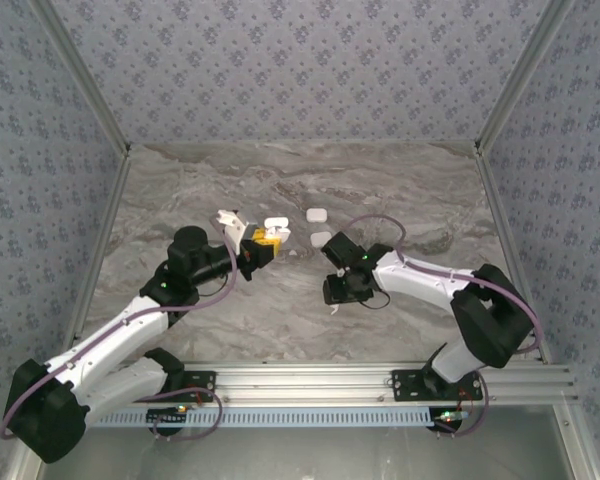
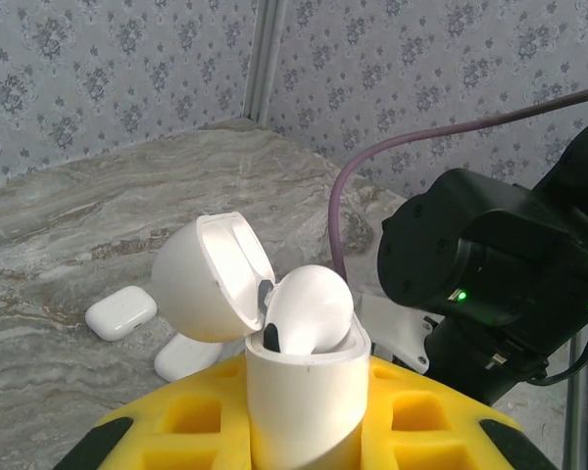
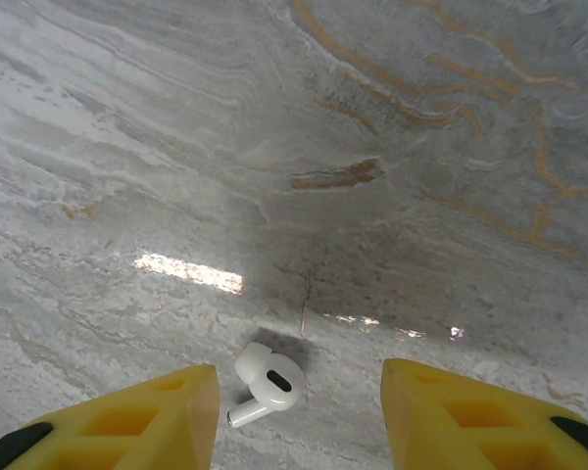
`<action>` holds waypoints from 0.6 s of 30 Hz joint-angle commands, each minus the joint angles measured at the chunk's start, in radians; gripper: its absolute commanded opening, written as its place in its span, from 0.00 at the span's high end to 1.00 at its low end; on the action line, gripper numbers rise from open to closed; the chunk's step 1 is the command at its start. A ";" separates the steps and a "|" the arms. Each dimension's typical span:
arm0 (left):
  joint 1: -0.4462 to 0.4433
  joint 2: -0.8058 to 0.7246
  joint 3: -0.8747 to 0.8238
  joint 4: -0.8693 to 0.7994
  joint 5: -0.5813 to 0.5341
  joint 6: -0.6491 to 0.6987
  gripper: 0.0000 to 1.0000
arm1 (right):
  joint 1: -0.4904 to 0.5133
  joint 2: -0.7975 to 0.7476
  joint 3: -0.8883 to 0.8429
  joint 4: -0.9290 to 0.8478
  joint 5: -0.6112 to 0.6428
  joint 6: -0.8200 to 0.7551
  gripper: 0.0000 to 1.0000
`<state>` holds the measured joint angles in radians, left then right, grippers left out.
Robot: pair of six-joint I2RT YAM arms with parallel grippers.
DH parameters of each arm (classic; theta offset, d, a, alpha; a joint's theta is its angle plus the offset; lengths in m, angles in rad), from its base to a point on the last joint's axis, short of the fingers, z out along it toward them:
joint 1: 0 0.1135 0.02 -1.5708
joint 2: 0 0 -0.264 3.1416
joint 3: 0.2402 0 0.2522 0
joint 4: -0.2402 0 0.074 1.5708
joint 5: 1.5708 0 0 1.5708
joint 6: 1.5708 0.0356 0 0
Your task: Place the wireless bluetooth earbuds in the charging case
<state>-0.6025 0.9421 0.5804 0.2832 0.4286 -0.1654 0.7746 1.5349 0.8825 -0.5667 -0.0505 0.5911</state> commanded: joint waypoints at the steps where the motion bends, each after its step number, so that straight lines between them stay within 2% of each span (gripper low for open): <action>1: -0.006 -0.025 -0.010 0.011 -0.005 0.012 1.00 | 0.018 0.038 0.030 0.008 -0.030 0.024 0.51; 18: -0.006 -0.040 -0.027 0.011 -0.016 0.010 1.00 | 0.063 0.145 0.085 -0.025 -0.032 0.001 0.63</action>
<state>-0.6025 0.9226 0.5545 0.2806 0.4183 -0.1654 0.8261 1.6566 0.9371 -0.5583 -0.0895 0.5941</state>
